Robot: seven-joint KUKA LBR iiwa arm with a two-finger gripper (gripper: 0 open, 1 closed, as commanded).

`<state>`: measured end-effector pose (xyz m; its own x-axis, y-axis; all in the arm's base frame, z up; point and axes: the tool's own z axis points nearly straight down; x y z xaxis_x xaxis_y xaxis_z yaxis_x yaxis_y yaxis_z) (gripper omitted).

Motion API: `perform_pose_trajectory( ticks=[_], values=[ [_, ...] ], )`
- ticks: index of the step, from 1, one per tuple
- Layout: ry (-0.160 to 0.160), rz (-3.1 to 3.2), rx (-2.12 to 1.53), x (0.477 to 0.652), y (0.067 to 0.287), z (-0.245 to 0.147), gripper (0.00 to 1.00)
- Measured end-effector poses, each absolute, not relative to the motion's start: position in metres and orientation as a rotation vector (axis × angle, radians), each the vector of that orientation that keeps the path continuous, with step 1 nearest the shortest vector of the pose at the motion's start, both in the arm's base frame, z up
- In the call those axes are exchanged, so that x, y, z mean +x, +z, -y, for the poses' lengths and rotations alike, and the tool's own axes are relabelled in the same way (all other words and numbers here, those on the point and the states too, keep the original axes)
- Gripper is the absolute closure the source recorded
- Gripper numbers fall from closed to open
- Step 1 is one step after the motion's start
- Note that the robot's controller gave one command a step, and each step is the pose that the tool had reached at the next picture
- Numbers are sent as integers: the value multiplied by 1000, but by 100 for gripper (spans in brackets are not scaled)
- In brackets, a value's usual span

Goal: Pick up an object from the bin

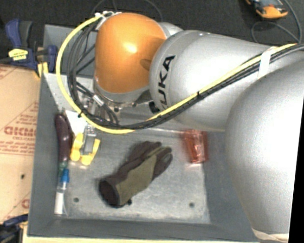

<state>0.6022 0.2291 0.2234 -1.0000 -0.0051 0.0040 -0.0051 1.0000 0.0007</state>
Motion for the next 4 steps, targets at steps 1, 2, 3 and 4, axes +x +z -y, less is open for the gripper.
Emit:
perform_pose_trajectory(
  ticks=[1, 2, 3, 4],
  values=[
    [-3, 3143, 2, 603, 228, -228, 0],
    [-4, 3143, 211, 594, 214, -218, 0],
    [-3, 3101, 579, 617, 159, -196, 0],
    [-4, 3126, 424, 595, 95, -170, 0]
  ],
)
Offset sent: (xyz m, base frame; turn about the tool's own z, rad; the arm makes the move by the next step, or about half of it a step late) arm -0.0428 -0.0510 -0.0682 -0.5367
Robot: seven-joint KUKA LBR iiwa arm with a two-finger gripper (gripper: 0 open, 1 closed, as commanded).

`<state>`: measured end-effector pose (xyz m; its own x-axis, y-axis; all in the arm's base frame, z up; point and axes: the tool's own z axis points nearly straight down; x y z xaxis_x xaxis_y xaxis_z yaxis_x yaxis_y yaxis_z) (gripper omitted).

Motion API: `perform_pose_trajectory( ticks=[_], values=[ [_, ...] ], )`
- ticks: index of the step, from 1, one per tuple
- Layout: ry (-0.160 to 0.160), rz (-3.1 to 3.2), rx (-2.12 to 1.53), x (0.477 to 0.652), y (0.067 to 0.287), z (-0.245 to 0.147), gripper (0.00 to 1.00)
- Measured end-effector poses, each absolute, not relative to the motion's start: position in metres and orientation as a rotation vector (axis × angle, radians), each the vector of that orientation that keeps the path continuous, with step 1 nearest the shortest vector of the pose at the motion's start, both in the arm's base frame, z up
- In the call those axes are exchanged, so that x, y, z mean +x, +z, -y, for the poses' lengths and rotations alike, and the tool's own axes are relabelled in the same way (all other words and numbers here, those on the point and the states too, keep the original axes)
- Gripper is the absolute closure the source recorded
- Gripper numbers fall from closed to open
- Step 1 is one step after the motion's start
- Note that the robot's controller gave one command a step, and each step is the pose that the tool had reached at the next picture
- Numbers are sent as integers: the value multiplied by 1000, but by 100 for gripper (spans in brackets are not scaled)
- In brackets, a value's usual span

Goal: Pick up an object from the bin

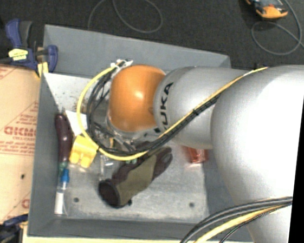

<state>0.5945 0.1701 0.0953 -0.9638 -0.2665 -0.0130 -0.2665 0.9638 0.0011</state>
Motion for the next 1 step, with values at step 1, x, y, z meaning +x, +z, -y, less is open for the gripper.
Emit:
perform_pose_trajectory(
  ticks=[1],
  values=[
    [6, -3080, -520, 601, 71, -169, 100]
  ],
)
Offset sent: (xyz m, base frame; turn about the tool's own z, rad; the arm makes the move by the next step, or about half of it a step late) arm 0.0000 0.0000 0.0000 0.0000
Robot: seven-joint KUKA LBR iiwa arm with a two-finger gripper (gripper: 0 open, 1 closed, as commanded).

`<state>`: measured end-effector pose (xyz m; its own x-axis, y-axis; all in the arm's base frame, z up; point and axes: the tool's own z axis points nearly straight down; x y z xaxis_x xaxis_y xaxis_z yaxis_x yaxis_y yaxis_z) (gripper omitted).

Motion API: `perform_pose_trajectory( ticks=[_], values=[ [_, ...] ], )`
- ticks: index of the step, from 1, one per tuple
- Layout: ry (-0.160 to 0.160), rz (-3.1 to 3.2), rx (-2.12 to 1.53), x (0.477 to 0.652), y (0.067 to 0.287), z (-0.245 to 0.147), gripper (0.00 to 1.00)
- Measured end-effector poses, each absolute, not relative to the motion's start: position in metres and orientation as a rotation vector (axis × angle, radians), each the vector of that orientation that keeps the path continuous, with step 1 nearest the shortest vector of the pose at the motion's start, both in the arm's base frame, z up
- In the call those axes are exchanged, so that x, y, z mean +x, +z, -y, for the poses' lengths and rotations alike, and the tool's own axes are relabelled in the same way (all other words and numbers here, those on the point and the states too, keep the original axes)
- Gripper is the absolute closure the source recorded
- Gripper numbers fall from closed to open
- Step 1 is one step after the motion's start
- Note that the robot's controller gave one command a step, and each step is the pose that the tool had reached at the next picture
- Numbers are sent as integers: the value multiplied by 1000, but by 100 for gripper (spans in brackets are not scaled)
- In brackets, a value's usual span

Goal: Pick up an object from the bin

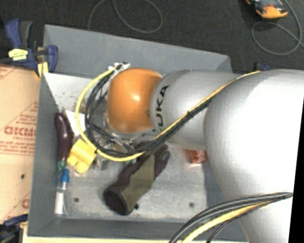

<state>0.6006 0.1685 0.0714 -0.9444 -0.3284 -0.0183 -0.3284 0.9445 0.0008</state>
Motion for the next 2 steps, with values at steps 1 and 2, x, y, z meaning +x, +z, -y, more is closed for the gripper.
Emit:
perform_pose_trajectory(
  ticks=[1, 2],
  values=[
    [7, -3081, -518, 601, 71, -169, 100],
    [7, -3077, -518, 616, 72, -183, 100]
  ],
)
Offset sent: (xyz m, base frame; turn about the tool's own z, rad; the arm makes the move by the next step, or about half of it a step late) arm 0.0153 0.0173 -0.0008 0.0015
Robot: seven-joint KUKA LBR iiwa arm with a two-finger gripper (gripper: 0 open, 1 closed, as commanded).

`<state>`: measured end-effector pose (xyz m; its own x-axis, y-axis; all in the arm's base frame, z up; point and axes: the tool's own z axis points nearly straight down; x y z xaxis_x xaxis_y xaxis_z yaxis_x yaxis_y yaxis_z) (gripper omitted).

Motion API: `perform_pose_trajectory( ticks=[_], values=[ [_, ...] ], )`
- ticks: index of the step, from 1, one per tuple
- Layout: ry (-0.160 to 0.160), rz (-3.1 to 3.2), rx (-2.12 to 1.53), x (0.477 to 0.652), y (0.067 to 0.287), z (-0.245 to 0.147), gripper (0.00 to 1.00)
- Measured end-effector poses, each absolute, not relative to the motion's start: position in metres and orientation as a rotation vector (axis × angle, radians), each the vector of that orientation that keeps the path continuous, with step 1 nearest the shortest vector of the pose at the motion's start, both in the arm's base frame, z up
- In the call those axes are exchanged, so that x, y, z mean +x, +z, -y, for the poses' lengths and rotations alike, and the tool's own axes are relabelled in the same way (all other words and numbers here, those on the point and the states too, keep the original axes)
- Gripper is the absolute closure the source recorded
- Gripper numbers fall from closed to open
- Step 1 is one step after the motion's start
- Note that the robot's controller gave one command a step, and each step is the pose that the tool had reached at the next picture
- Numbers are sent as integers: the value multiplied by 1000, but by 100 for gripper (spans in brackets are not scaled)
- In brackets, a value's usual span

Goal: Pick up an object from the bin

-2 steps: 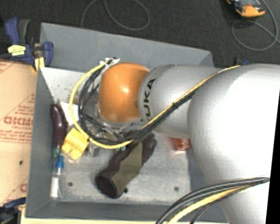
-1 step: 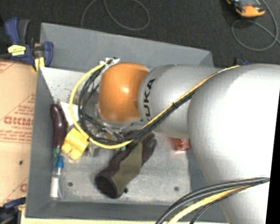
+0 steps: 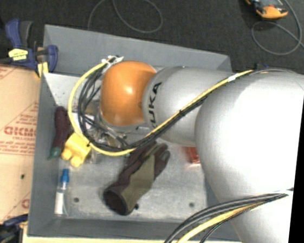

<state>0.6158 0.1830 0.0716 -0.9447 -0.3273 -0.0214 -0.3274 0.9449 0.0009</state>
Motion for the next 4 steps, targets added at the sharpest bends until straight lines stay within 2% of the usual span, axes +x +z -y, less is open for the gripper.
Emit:
perform_pose_trajectory(
  ticks=[1, 2, 3, 4],
  values=[
    [7, -3081, -514, 619, 72, -188, 100],
    [-7, -3104, -507, 633, 75, -197, 100],
    [-11, -3108, -509, 636, 75, -198, 100],
    [-32, -3120, -503, 637, 76, -202, 100]
  ],
)
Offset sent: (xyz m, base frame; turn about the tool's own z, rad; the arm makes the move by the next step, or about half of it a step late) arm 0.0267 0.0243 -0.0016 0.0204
